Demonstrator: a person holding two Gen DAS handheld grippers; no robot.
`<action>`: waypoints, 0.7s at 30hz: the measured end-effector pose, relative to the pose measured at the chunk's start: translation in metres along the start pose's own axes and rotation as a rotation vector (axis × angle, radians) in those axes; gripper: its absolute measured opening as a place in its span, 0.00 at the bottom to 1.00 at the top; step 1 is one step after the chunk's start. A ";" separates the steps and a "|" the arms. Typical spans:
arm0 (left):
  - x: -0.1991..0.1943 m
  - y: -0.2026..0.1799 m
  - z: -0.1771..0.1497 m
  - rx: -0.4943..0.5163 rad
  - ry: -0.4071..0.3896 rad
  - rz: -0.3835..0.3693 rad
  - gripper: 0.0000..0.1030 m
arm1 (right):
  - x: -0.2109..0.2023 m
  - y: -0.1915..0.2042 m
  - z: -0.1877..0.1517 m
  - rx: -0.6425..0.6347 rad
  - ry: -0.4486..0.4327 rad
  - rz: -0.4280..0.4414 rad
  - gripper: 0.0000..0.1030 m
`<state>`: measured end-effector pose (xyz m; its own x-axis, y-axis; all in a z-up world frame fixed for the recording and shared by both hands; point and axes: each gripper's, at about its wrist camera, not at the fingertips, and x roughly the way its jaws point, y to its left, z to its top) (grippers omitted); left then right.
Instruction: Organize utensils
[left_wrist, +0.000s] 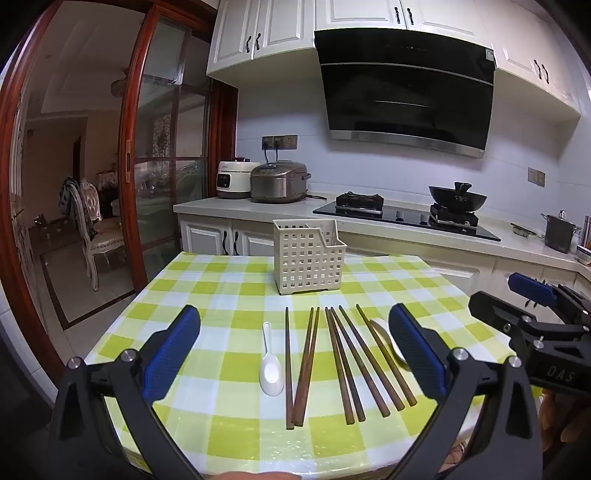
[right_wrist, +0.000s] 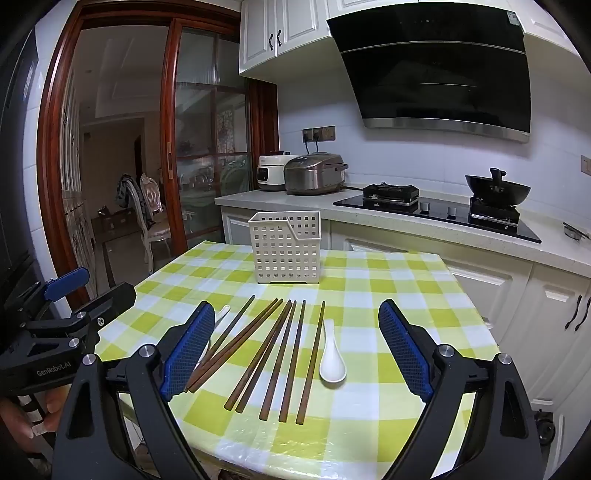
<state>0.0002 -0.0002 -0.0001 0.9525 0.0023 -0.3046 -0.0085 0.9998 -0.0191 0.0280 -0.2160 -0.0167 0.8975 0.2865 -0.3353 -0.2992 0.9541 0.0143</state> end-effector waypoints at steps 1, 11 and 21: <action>0.000 0.000 0.000 0.002 -0.001 -0.001 0.96 | 0.000 0.000 0.000 0.000 -0.001 0.001 0.83; 0.000 0.000 0.000 -0.001 -0.003 0.000 0.96 | 0.001 0.000 -0.001 0.005 -0.003 0.003 0.83; 0.000 0.000 0.000 -0.004 -0.001 0.000 0.96 | 0.003 0.002 -0.002 0.006 0.001 0.009 0.83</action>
<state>0.0002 -0.0004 -0.0001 0.9528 0.0023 -0.3036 -0.0097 0.9997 -0.0227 0.0298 -0.2138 -0.0202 0.8943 0.2951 -0.3365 -0.3056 0.9519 0.0225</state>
